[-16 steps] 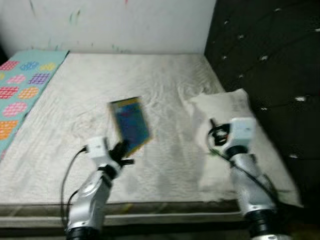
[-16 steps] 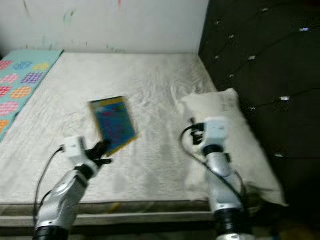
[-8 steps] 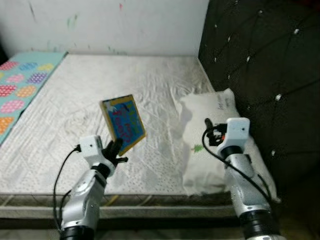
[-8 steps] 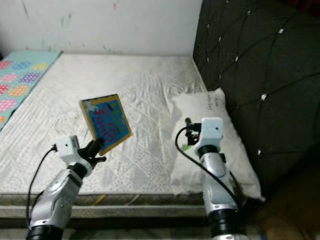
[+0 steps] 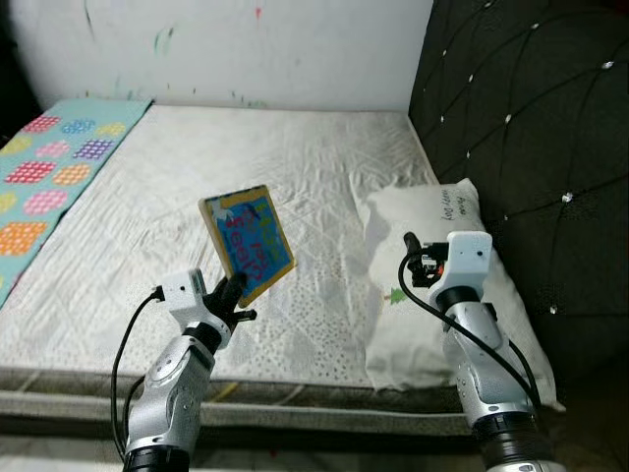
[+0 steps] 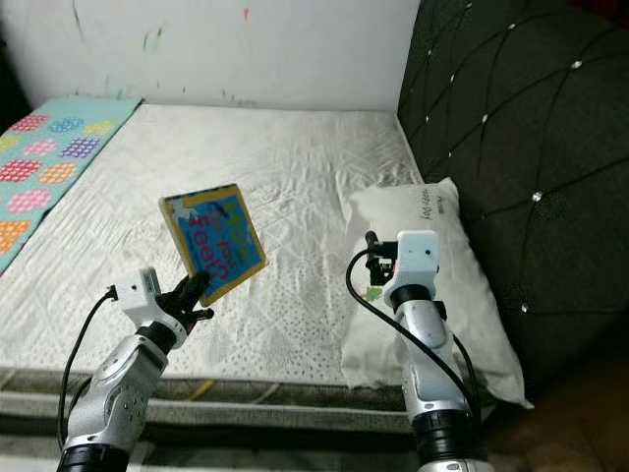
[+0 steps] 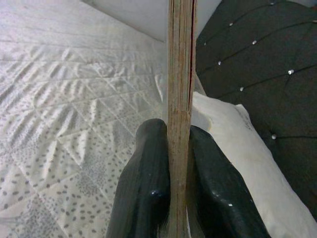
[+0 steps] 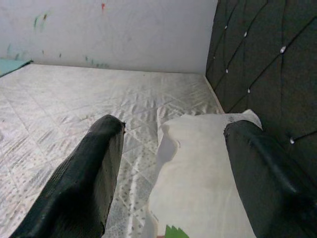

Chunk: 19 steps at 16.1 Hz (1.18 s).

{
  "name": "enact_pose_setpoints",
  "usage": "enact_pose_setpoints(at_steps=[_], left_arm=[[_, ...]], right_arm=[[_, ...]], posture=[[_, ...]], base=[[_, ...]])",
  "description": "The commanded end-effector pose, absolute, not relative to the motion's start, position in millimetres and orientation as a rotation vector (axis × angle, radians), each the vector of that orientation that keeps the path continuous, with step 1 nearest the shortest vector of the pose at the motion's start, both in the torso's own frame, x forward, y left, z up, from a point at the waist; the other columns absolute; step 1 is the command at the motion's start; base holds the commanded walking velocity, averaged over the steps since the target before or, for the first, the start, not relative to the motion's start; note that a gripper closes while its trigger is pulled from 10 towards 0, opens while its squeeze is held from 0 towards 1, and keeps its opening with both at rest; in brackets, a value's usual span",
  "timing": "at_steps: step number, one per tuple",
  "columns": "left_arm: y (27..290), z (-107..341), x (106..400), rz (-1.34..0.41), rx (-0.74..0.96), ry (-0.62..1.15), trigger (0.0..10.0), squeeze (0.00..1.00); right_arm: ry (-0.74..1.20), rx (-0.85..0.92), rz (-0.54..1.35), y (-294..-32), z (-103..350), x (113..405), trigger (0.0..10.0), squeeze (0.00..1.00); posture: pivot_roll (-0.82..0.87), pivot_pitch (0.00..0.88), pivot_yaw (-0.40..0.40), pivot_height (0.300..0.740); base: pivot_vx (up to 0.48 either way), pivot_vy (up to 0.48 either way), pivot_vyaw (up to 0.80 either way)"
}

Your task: Clean up the room

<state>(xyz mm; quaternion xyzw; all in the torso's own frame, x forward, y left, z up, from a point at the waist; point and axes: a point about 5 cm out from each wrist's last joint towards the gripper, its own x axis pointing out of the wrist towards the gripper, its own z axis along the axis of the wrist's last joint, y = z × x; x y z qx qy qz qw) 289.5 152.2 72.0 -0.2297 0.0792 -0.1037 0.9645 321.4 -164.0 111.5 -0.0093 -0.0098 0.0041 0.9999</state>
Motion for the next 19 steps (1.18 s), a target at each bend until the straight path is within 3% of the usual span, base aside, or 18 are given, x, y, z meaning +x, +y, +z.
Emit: enact_pose_setpoints(at_steps=[1, 9, 19], left_arm=[[152.6, 85.5, 293.5, -0.236, -0.456, 0.093, 10.0, 0.0], [151.5, 84.5, 293.8, -0.244, -0.449, 0.104, 10.0, 0.0], [154.5, 81.5, 293.9, -0.2, -0.445, 0.122, 10.0, 0.0]], right_arm=[[-0.025, -0.018, 0.016, -162.5, 113.6, 322.5, 10.0, 0.0], [-0.02, -0.021, 0.017, -163.9, 111.9, 321.3, 10.0, 0.0], [-0.015, -0.029, 0.019, -165.6, 110.4, 321.1, 10.0, 0.0]], posture=[[-0.13, 0.0, -0.009, 0.74], [-0.13, 0.0, -0.006, 0.74], [-0.13, 0.0, -0.01, 0.74]], base=[[0.33, 0.0, 0.0], [0.333, 0.0, 0.0], [0.0, 0.0, 0.0]])
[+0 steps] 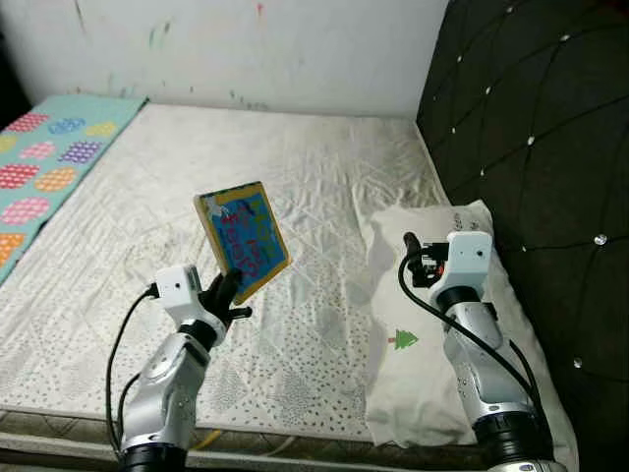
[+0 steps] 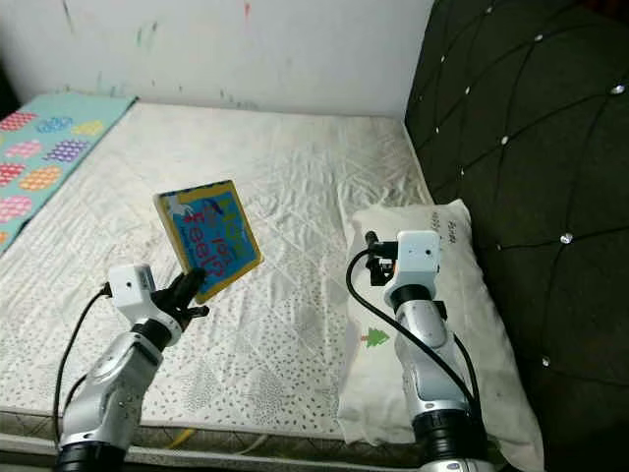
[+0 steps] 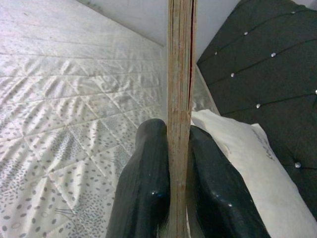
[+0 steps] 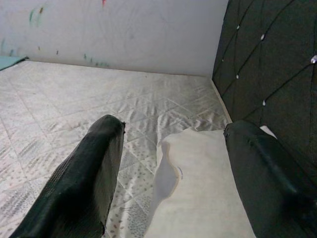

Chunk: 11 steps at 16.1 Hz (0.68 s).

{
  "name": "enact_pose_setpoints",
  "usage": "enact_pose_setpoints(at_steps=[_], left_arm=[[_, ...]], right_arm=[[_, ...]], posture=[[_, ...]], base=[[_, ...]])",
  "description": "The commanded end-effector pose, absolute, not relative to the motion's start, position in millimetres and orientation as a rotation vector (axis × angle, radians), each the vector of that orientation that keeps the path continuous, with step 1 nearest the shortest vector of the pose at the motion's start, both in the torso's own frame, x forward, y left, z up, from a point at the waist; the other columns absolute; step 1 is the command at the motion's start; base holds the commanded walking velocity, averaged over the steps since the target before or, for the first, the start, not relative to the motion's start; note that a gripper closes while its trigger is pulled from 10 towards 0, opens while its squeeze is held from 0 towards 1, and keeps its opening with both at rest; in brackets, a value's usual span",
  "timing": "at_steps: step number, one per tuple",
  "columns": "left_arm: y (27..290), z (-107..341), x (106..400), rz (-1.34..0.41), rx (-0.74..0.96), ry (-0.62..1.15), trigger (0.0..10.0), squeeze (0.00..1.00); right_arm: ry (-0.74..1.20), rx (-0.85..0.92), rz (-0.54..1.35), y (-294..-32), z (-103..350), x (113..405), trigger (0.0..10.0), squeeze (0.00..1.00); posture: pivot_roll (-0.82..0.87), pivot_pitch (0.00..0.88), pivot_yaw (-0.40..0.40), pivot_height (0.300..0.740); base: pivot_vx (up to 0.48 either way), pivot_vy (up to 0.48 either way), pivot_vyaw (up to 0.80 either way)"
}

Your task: Clean up the room

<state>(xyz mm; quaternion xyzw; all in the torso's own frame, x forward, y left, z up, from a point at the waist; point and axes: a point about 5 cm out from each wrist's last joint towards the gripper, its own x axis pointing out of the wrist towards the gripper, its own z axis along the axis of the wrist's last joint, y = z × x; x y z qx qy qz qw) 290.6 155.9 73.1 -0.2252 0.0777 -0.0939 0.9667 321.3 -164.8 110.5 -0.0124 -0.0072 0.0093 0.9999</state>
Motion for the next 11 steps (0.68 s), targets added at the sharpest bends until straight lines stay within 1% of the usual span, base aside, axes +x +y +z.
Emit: enact_pose_setpoints(at_steps=[1, 5, 8, 10, 11], left_arm=[[155.4, 80.3, 294.3, -0.187, -0.451, 0.131, 10.0, 0.0], [156.9, 77.0, 293.5, -0.168, -0.471, 0.152, 10.0, 0.0], [156.8, 75.8, 292.2, -0.164, -0.477, 0.161, 10.0, 0.0], [155.9, 74.3, 292.0, -0.165, -0.483, 0.18, 10.0, 0.0], [155.2, 70.4, 291.6, -0.168, -0.484, 0.227, 10.0, 0.0]], right_arm=[[-0.014, -0.031, 0.022, -164.8, 110.3, 321.5, 10.0, 0.0], [0.012, -0.019, 0.031, -162.7, 106.9, 322.2, 10.0, 0.0], [0.012, -0.02, 0.033, -162.7, 106.1, 320.7, 10.0, 0.0], [0.01, -0.029, 0.039, -162.6, 106.3, 320.4, 10.0, 0.0], [0.012, -0.03, 0.04, -162.8, 106.0, 320.0, 10.0, 0.0]], posture=[[-0.13, 0.0, -0.011, 0.74], [-0.12, 0.0, -0.013, 0.74], [-0.13, 0.0, -0.012, 0.74], [-0.13, 0.0, -0.013, 0.74], [-0.13, 0.0, -0.014, 0.74]], base=[[0.0, 0.0, 0.0], [0.0, 0.0, 0.0], [0.0, 0.0, -0.8], [0.0, 0.0, 0.0], [0.0, 0.0, 0.0]])
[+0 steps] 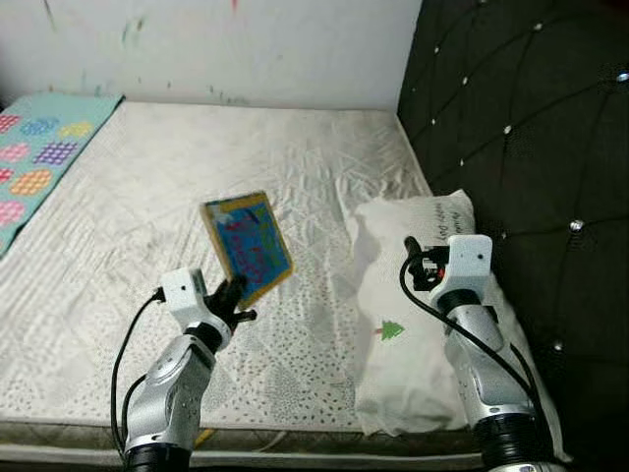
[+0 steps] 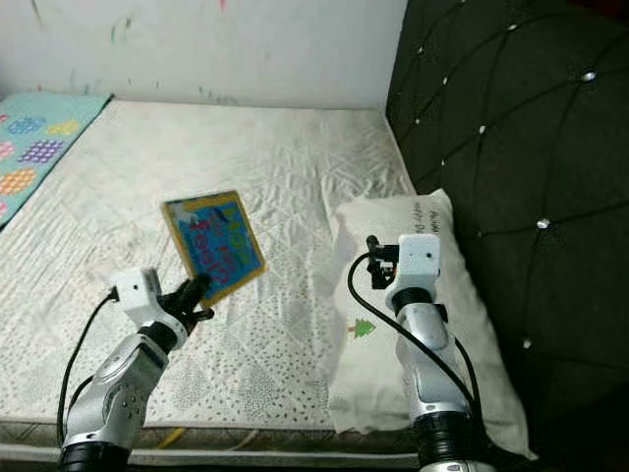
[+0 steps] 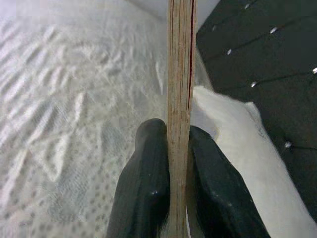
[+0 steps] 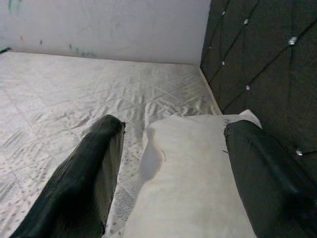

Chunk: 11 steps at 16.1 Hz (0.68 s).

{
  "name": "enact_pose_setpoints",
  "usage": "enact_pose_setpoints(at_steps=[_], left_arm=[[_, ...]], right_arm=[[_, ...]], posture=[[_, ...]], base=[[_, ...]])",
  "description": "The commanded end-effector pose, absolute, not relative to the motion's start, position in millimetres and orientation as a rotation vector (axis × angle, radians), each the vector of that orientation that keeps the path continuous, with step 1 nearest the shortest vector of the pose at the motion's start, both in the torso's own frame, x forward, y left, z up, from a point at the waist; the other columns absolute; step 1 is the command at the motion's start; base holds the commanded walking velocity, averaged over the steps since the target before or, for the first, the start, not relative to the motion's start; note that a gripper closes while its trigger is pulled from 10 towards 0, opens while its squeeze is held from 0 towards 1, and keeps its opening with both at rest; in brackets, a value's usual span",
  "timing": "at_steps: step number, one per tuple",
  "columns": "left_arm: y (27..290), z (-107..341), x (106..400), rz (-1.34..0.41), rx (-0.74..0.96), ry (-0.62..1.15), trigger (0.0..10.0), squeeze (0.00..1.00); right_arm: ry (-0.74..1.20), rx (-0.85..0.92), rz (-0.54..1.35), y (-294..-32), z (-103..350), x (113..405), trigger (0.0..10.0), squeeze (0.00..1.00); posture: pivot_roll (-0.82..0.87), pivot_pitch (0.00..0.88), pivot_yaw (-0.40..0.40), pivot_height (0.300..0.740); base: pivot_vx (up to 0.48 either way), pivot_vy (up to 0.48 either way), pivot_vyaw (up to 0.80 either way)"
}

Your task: Clean up the room

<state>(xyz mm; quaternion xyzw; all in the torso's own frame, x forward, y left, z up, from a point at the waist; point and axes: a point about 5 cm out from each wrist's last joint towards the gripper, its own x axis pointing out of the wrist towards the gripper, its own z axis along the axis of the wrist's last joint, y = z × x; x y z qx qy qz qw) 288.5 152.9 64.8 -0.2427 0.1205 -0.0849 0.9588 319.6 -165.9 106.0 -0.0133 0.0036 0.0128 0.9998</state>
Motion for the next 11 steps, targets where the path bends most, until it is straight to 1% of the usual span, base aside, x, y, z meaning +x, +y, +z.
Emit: enact_pose_setpoints(at_steps=[1, 5, 6, 8, 11], left_arm=[[155, 68, 291, -0.167, -0.481, 0.253, 10.0, 0.0], [151, 71, 291, -0.181, -0.468, 0.251, 10.0, 0.0], [152, 72, 289, -0.175, -0.48, 0.257, 10.0, 0.0], [154, 73, 284, -0.164, -0.483, 0.272, 10.0, 0.0], [162, 75, 268, -0.135, -0.474, 0.284, 10.0, 0.0]], right_arm=[[0.013, -0.03, 0.041, -163, 106, 320, 10.0, 0.0], [0.026, -0.029, 0.042, -164, 103, 317, 10.0, 0.0], [0.048, -0.047, 0.051, -162, 98, 314, 10.0, 0.0], [0.091, -0.023, 0.072, -158, 90, 307, 10.0, 0.0], [0.153, -0.025, 0.08, -157, 80, 293, 10.0, 0.0]], posture=[[-0.13, 0.0, -0.014, 0.74], [-0.13, 0.0, -0.013, 0.74], [-0.12, 0.0, -0.011, 0.74], [-0.11, 0.003, -0.014, 0.74], [-0.11, 0.063, -0.018, 0.74]], base=[[0.0, 0.0, 0.0], [0.0, 0.0, 0.0], [0.0, 0.0, 0.0], [0.0, 0.0, 0.0], [0.0, 0.0, 0.0]])
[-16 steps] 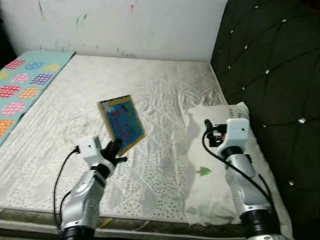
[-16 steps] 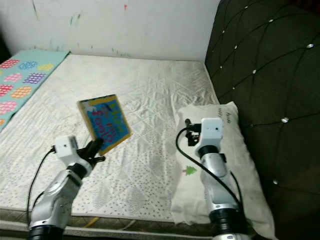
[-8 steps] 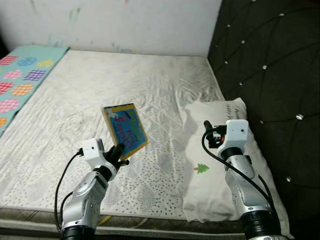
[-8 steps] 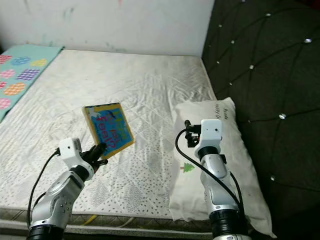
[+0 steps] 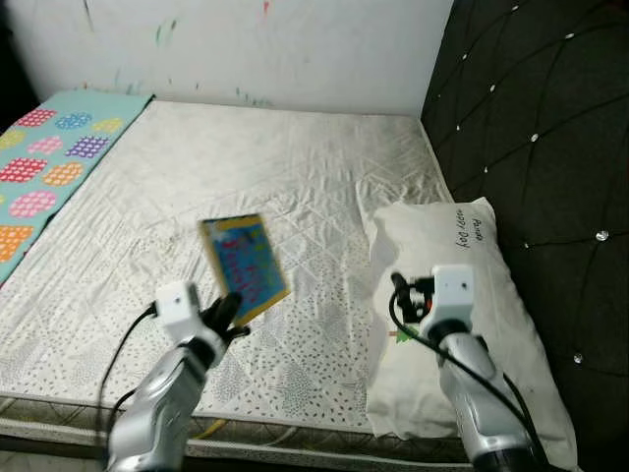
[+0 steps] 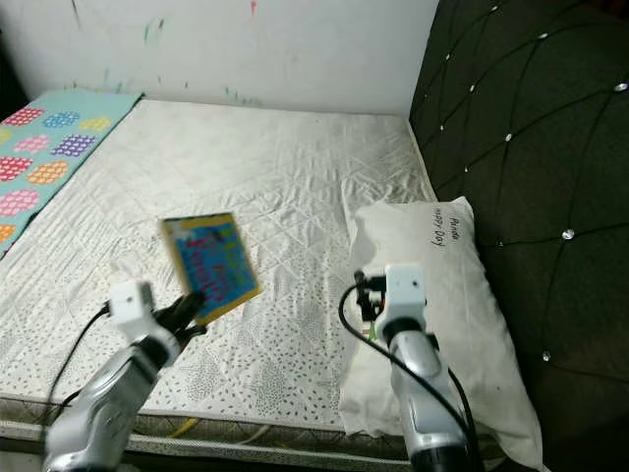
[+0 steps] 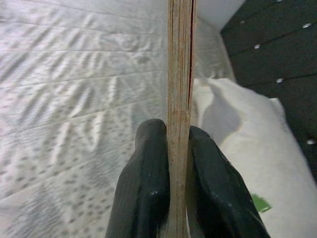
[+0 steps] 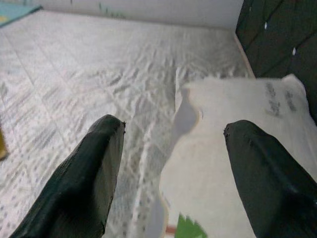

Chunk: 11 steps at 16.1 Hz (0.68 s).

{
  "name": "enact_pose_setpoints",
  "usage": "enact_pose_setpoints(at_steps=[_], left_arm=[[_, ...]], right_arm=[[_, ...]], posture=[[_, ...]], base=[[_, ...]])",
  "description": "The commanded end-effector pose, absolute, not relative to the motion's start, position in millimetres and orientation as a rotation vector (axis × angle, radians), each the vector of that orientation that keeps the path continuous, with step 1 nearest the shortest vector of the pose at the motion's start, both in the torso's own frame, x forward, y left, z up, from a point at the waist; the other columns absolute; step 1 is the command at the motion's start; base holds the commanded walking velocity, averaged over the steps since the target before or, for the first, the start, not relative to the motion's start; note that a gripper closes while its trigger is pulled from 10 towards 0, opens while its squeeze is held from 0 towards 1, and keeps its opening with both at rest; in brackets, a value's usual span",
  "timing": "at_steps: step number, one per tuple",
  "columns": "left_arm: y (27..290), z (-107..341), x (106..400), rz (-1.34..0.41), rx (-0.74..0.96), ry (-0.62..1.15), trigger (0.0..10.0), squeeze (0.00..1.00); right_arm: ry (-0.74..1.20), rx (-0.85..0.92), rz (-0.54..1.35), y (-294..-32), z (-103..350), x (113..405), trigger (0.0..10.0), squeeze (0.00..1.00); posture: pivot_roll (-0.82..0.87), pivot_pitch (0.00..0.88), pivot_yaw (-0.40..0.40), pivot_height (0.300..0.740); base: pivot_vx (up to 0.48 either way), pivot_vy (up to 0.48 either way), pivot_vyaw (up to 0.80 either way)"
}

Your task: Clean up the room

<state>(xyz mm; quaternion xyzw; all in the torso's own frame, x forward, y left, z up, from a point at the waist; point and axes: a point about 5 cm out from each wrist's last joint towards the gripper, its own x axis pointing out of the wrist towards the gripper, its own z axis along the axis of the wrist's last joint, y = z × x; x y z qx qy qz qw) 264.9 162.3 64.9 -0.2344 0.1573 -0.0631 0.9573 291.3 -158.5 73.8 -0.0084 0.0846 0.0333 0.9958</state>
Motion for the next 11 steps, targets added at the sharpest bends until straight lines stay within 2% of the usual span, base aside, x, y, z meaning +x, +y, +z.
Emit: enact_pose_setpoints(at_steps=[1, 7, 11], left_arm=[[163, 76, 264, -0.131, -0.473, 0.286, 10.0, 0.0], [170, 83, 237, -0.1, -0.459, 0.305, 10.0, 0.0], [165, 92, 231, -0.087, -0.396, 0.274, 10.0, 0.0]], right_arm=[[0.162, -0.023, 0.08, -158, 80, 290, 10.0, 0.0], [0.209, -0.013, 0.102, -159, 81, 262, 10.0, 0.0], [0.249, -0.024, 0.121, -158, 83, 250, 10.0, 0.0]], posture=[[-0.11, 0.082, -0.019, 0.74], [-0.12, 0.187, -0.028, 0.74], [-0.13, 0.223, -0.034, 0.74]], base=[[0.0, 0.0, 0.0], [0.0, 0.0, 0.0], [0.0, 0.0, 0.0]])
